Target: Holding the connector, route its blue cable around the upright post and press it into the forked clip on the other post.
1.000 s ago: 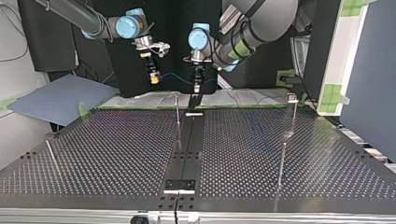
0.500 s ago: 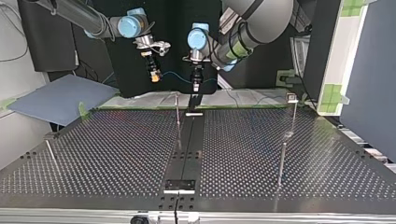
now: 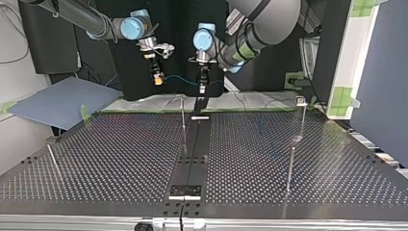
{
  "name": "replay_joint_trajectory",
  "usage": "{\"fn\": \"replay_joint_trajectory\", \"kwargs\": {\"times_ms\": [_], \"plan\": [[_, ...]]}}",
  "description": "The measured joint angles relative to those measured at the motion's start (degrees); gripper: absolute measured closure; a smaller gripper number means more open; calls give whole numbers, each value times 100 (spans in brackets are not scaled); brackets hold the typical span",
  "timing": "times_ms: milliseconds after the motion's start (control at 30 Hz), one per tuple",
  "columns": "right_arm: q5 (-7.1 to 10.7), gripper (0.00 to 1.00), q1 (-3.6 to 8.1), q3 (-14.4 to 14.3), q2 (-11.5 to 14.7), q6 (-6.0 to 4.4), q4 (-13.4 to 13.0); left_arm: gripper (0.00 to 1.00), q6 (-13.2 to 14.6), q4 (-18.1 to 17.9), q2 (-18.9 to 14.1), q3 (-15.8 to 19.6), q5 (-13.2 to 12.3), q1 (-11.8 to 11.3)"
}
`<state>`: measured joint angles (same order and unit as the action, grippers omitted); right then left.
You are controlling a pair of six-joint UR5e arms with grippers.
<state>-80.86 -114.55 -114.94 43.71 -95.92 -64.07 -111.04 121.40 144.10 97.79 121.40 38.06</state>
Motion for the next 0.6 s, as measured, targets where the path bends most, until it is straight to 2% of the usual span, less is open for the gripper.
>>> {"fn": "replay_joint_trajectory", "kwargs": {"times_ms": [367, 600], "plan": [[22, 100, -10, 21, -51, -9, -102, 98, -50, -87, 171, -14, 3, 2], [28, 100, -25, 170, -258, 5, -70, 98, -57, -89, 171, -21, 2, -3]]}}
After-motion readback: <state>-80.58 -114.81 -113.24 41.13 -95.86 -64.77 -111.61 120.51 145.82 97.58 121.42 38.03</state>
